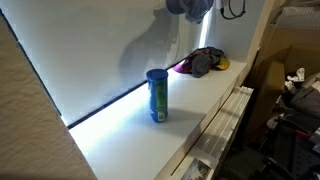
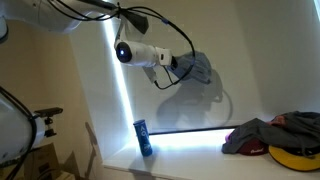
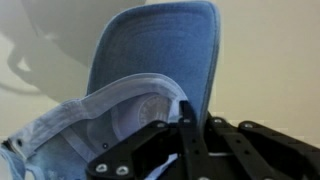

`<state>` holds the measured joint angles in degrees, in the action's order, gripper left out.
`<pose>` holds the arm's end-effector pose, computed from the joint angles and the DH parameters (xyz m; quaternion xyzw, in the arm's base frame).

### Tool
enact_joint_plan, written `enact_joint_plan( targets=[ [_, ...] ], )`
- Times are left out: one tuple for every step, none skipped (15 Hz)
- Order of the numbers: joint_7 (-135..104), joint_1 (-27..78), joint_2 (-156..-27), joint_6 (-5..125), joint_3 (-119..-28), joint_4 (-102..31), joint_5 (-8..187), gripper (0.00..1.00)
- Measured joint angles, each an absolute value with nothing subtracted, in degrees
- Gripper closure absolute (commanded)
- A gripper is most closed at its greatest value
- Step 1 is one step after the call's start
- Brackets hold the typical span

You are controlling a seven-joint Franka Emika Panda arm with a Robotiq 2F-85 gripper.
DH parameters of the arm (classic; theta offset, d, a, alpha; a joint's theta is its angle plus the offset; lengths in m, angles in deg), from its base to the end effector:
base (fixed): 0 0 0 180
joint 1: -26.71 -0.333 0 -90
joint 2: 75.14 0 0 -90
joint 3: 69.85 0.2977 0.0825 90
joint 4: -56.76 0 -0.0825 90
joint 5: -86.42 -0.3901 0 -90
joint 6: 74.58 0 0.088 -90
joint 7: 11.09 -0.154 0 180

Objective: Move the grey cap away from the other caps

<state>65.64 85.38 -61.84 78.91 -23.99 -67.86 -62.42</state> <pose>0.5653 -0.1195 0.4639 -0.6118 0.4036 -0.5727 0.3673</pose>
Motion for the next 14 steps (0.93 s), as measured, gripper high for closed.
enact_joint_plan(
  targets=[
    [65.83,85.85,-61.14,78.92,-23.74,-67.88,-62.42,0.91],
    [65.92,86.01,-60.79,78.93,-23.64,-67.91,-62.42,0.91],
    [65.99,86.08,-60.67,78.93,-23.56,-67.96,-62.42,0.91],
    [66.03,86.13,-60.66,78.93,-23.51,-68.01,-62.42,0.91],
    [66.08,86.16,-60.66,78.93,-23.51,-68.05,-62.42,0.98],
    [66.10,86.18,-60.66,78.93,-23.51,-68.07,-62.42,0.98],
    [66.07,86.13,-60.70,78.93,-23.52,-68.07,-62.42,0.98],
    [66.60,86.13,-60.70,78.41,-23.55,-68.04,-62.41,0.98],
    [68.46,86.19,-60.65,77.20,-23.63,-68.00,-62.37,0.98],
    [71.13,86.23,-60.62,75.78,-23.72,-67.99,-62.39,0.98],
    [73.87,86.29,-60.63,74.35,-23.77,-67.99,-62.39,0.98],
    [76.56,86.41,-60.63,72.84,-23.83,-67.99,-62.39,0.66],
    [79.12,86.49,-60.63,71.17,-23.98,-68.04,-62.39,0.89],
    [79.67,84.89,-60.94,71.14,-25.58,-68.03,-62.43,0.84]
  ],
)
